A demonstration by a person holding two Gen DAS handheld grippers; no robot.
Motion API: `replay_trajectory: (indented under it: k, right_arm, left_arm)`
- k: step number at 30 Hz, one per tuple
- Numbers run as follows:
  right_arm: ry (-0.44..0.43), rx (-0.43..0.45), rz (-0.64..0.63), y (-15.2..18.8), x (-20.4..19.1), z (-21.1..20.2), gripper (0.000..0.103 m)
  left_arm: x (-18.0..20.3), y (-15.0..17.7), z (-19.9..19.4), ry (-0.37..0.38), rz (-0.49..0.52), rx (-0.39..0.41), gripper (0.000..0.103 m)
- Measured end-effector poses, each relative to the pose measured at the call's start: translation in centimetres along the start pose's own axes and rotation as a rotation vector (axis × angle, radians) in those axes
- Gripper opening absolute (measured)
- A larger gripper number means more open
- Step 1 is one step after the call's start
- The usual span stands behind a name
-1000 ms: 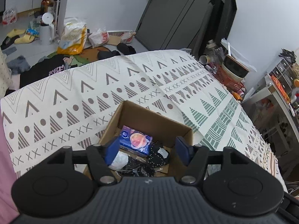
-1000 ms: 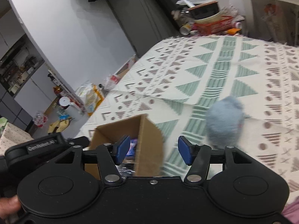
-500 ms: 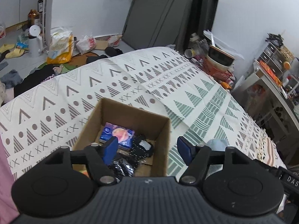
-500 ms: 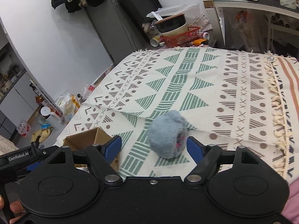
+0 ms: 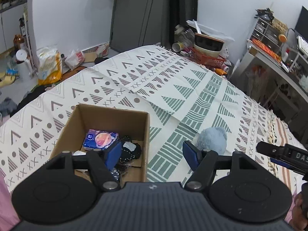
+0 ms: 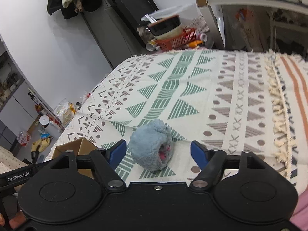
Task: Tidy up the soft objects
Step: 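Move both open tools toward the grey fluffy plush on the blanket, then grasp the grey fluffy plush with the left tool while the right tool grasps it too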
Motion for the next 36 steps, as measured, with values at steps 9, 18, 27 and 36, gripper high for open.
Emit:
replay_trajectory:
  k: [9, 18, 27, 36]
  right_arm:
    - [-0.038, -0.079, 0.054, 1.4, 1.0, 3.1, 0.055]
    - [-0.061, -0.179, 0.136, 2.9, 3.2, 6.3, 0.035]
    - [-0.152, -0.238, 0.238, 3.4, 4.7, 8.5, 0.033]
    - [-0.164, -0.298, 0.320, 4.2, 6.5, 10.8, 0.030]
  left_arm:
    - [1.9, 0.3, 1.0, -0.051, 0.102, 0.027, 0.069]
    - [6.5, 0.4, 3.8, 0.000, 0.185, 0.026, 0.068]
    - [10.2, 1.5, 7.0, 0.083, 0.238, 0.010, 0.061]
    - [11.7, 2.8, 10.0, 0.122, 0.252, -0.048, 0.050]
Point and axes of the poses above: each gripper's, at about its wrist camera, not at the fingertips, and z roughly the way its jaws point, x to its right, y to its underside, the point moved 8 cm from there along z, roughly the way its jaws point, and after that the axes turned 7 degrees about y, right-handed, at the moved point
